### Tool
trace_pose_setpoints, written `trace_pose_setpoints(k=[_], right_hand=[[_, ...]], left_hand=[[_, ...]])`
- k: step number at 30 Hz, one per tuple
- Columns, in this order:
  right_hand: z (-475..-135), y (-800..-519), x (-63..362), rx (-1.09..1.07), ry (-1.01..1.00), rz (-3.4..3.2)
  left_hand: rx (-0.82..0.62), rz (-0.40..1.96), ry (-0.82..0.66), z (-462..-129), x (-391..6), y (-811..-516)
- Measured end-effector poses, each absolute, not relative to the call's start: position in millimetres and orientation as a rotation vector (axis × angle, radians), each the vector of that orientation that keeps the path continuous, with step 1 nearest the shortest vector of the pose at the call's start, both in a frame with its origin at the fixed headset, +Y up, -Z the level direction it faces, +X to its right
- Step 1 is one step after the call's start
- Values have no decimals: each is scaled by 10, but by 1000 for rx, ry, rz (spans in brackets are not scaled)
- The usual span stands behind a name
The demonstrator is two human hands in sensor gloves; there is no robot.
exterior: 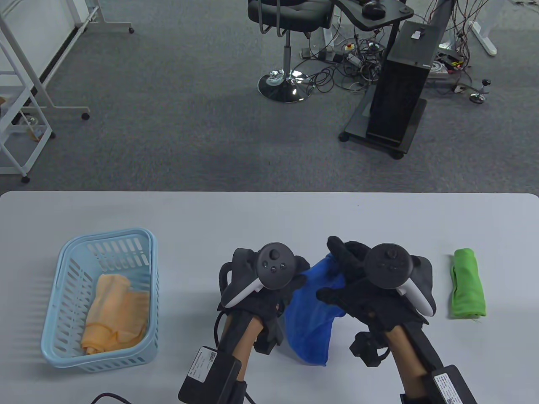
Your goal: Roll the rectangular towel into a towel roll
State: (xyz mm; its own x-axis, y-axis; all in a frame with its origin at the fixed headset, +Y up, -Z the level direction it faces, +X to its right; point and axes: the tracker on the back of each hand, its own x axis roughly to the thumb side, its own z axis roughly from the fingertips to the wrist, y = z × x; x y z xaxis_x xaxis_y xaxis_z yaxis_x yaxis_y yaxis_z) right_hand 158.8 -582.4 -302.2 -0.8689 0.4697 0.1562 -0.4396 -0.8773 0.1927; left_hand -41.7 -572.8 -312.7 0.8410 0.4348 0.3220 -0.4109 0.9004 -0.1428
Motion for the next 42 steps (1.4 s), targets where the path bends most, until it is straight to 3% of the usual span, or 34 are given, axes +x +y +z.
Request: trace_pose_setpoints(k=[3,11,13,17,20,23,26,29,32,35,38,42], right_hand=[[-3079,-5771,1594,269,50,2778],[-3355,-5744,1720,164,275,2878],[-3509,-5814,1806,81,291,2863],[-3824,-5926,1975,-86,234,2567],[-3965,-5836,2030,-153,54,2388],[-4010,-5564,2082,-122,-152,2347],[-3874,-5342,2110,-60,-335,2344],[-3654,-5388,2081,18,-410,2403],[-3378,-5788,2017,47,-390,2550],[-3111,-6543,1933,62,-211,2721],[-2875,-7170,1924,71,35,2783],[-2636,-7392,1951,153,209,2827]], left_hand=[[-71,354,-349,-3156,-437,-5688],[-72,232,-223,-3414,-402,-5705],[-96,258,-178,-3554,-412,-5742],[-114,524,-133,-3897,-463,-5780],[10,667,-80,-4082,-488,-5671],[103,726,-148,-4150,-521,-5410],[234,711,-243,-4005,-548,-5188],[259,577,-270,-3712,-561,-5181],[228,358,-268,-3359,-502,-5576],[57,129,-250,-3042,-416,-6382],[-79,85,-253,-2800,-383,-7058],[-221,173,-237,-2507,-399,-7394]])
